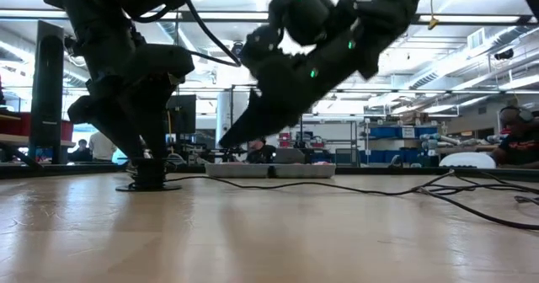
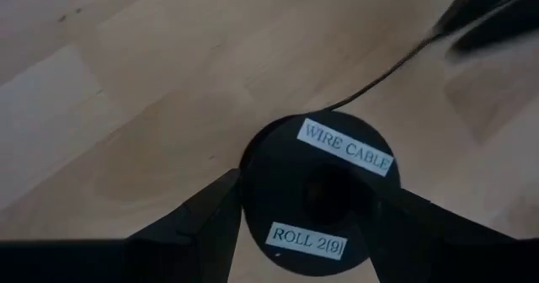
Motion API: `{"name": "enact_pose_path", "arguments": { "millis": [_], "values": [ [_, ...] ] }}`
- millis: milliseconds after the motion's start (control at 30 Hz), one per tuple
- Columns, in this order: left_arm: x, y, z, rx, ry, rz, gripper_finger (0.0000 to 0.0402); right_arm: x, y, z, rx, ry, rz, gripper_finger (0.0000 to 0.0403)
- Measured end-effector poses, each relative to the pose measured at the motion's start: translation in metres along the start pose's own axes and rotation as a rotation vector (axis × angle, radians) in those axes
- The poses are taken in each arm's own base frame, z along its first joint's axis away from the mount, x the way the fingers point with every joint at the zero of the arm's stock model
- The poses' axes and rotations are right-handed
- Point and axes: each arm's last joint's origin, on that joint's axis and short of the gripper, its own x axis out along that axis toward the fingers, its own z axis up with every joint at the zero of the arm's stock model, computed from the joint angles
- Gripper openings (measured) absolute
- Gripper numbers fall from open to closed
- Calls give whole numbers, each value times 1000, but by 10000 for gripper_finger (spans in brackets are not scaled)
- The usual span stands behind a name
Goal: Coil cords
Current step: Uncoil the black wire from the black spool
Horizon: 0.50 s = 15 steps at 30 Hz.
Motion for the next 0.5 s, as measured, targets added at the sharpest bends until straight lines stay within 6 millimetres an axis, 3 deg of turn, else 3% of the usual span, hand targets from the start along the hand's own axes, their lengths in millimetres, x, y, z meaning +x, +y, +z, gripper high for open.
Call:
{"name": "enact_pose_path", "arguments": {
  "millis": [333,433,500],
  "values": [
    [0,-1,0,-1,1,-7,223,34,-2,-33,5,26,-22,150],
    [0,-1,0,-1,1,-7,223,35,-3,-35,36,54,-30,151],
    [0,0,0,-1,2,-5,223,32,-3,-36,61,92,-24,117]
  ]
}}
